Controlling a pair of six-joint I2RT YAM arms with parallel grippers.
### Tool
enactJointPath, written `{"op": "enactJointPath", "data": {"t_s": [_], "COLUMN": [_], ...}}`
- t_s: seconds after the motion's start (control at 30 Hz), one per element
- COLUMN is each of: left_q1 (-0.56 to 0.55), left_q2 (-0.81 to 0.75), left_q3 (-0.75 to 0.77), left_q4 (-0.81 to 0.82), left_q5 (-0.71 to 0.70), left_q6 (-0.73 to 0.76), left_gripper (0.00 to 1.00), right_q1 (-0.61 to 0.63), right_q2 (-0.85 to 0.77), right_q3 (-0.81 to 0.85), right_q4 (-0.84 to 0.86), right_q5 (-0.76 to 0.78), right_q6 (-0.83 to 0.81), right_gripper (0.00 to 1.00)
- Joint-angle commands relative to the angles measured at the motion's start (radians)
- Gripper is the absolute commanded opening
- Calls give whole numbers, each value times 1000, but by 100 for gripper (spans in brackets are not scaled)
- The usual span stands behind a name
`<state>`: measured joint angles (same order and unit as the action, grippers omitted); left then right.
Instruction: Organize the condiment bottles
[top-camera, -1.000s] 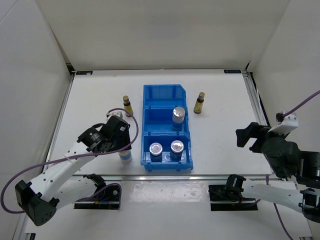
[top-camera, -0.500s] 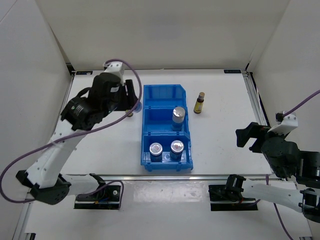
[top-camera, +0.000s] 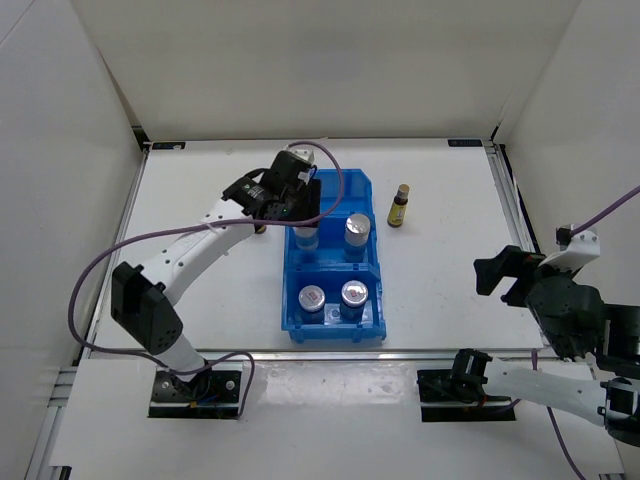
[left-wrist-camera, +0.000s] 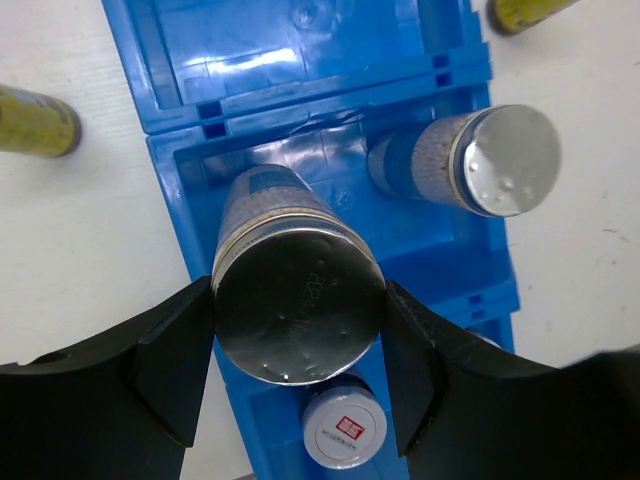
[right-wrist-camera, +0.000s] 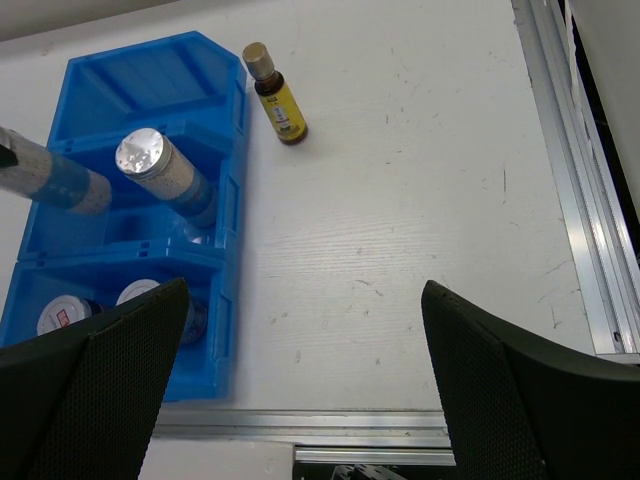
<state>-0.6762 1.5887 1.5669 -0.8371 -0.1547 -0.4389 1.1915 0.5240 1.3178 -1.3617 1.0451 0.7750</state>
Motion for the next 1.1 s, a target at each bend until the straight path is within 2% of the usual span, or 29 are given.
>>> {"op": "enactJointPath", "data": {"t_s": [0.0, 0.2, 0.3, 0.37, 0.4, 0.43, 0.5, 0.53, 0.67, 0.77, 0.87, 0.9, 0.97, 1.03, 1.07], "left_q1": [1, 1, 1, 1, 1, 1, 1, 1, 1, 1, 1, 1, 1, 15, 41], "left_q2": [-10, 50, 79, 88, 88, 88, 88, 73, 9, -109, -235, -322, -407, -527, -562], "left_q3": [-25, -76, -76, -76, -76, -76, -76, -76, -44, -11, -31, -50, -129, -238, -272], "left_q4": [119, 151, 151, 151, 151, 151, 151, 151, 106, 47, 17, -6, -26, -26, -26], "left_q5": [26, 26, 26, 40, 49, 49, 49, 58, 69, 60, 28, -39, -115, -215, -241], "left_q6": [-9, -18, -18, -6, 3, 3, 14, 14, 54, 98, 164, 173, 199, 209, 209], "left_gripper": [11, 15, 23, 41, 54, 80, 96, 100, 100, 100, 100, 100, 100, 100, 100], "right_q1": [0, 0, 0, 0, 0, 0, 0, 0, 0, 0, 0, 0, 0, 0, 0], "right_q2": [-16, -16, -16, -16, -16, -16, -16, -16, -25, 48, 223, 296, 347, 395, 415], "right_q3": [0, 0, 0, 0, 0, 0, 0, 0, 0, 0, 88, 109, 104, 64, 49], "right_q4": [-182, -182, -182, -182, -182, -182, -182, -182, -182, -194, -272, -272, -135, 51, 166], "right_q5": [33, 33, 33, 33, 33, 33, 33, 33, 33, 20, 30, 30, 21, 7, 7], "right_q6": [-2, -2, -2, -2, -2, -2, 7, 7, 7, 26, 96, 146, 98, -102, -129], "right_gripper": [100, 100, 100, 100, 100, 100, 100, 100, 100, 100, 100, 100, 100, 100, 100]}}
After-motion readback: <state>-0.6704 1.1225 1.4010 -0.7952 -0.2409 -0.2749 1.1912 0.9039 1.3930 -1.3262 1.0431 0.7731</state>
